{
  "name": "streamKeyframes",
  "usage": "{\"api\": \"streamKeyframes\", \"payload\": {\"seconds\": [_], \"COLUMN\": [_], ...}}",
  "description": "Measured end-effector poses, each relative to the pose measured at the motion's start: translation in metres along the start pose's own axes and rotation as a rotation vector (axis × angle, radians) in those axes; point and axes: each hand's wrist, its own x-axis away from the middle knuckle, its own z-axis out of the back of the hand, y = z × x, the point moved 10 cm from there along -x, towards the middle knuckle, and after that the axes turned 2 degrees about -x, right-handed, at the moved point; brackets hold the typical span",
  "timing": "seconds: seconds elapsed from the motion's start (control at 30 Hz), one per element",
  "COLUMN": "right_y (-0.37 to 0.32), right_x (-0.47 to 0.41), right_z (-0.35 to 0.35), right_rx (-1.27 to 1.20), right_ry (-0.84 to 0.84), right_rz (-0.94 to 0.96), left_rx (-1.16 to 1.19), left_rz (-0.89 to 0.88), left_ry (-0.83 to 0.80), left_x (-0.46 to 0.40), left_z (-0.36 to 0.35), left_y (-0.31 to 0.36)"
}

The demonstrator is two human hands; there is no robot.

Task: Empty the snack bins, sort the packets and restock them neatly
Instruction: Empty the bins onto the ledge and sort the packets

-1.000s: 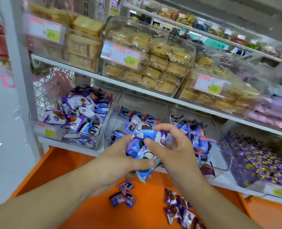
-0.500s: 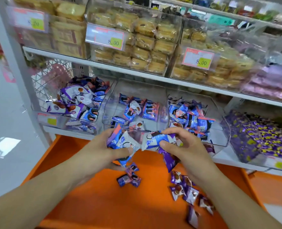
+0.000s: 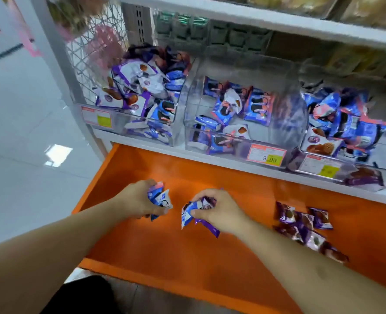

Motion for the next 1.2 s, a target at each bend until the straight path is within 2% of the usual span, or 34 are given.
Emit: {"api": "streamKeyframes", "payload": {"seconds": [0.2,0.37,0.5,0.63,0.77,0.97,1.2], "right_y": [0.037,0.062,0.067,0.066,0.065,0.058,0.084], "right_x": [-0.085,-0.116,-0.102,-0.072,-0.039,-0.005,0.001], "right_z": [-0.095,-0.122,-0.101,-0.063,-0.021,0.029,0.060], "right_rx": [0.027,-0.029,-0.085,-0.172,-0.399,-0.650,-0.643], "right_ry": [-0.099,-0.145,-0.137,-0.121,-0.101,-0.186,-0.055], "right_rz": [-0.020,-0.066,-0.070,-0.069,-0.082,-0.056,-0.084], "left_rx": [-0.055,-0.007,0.058,0.203,0.469,0.781,0.881], "left_rz": [0.100,0.175,0.152,0.093,0.057,0.030,-0.031], "left_ry": [0.019,0.132,0.170,0.108,-0.060,-0.274,-0.245], "left_x": [-0.043,-0.073,-0.076,-0.067,-0.056,-0.036,-0.035], "left_z": [0.000,-0.004,-0.009,-0.020,-0.046,-0.086,-0.089], "left_y": [-0.044,-0.081,-0.076,-0.045,-0.002,0.067,0.113]}}
